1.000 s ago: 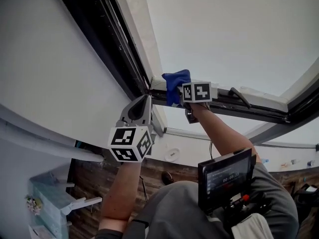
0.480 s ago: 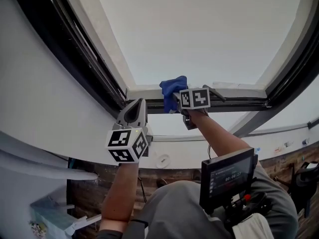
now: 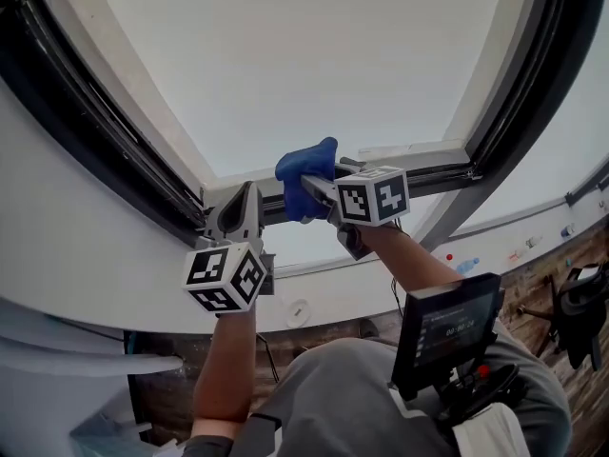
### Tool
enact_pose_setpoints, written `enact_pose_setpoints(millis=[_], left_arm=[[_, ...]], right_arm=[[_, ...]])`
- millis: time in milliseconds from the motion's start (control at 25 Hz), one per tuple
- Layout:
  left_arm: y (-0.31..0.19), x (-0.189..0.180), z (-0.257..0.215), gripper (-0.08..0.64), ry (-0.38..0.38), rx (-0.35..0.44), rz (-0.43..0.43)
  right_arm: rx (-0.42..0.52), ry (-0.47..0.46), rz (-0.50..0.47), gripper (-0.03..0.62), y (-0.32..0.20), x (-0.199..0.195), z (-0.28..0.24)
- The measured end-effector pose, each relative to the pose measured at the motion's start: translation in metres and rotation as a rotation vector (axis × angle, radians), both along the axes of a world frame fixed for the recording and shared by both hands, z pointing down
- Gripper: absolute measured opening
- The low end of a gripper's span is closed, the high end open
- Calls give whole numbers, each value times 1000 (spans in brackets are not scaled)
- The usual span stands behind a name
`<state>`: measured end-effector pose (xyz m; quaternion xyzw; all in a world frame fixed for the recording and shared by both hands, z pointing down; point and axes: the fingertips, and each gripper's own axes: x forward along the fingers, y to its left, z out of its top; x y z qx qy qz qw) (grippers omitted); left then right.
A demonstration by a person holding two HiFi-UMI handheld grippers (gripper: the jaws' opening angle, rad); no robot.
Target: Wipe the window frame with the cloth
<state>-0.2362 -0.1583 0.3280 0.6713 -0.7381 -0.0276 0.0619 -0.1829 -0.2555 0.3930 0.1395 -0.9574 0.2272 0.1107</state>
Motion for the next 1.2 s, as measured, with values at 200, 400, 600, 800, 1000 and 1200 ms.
enact_pose_setpoints(millis=[200, 400, 600, 800, 1000, 1200], left_arm=[[-10, 17, -7, 8, 6, 31, 43], [-21, 42, -20, 8, -11, 64, 84], [-24, 47, -23, 8, -33, 71, 80], [-25, 46, -29, 8, -57, 82, 74], [-26, 40, -31, 8, -61, 88, 54], [-28, 36, -32, 8, -61, 92, 51]], right_arm=[[72, -44, 50, 161, -2, 34, -33], [111, -89, 112, 161, -10, 73, -57], [176, -101, 148, 161, -13, 91, -71], [231, -81, 167, 159, -15, 98, -76], [263, -87, 166, 152, -14, 99, -82], [266, -89, 170, 152, -17, 99, -84]])
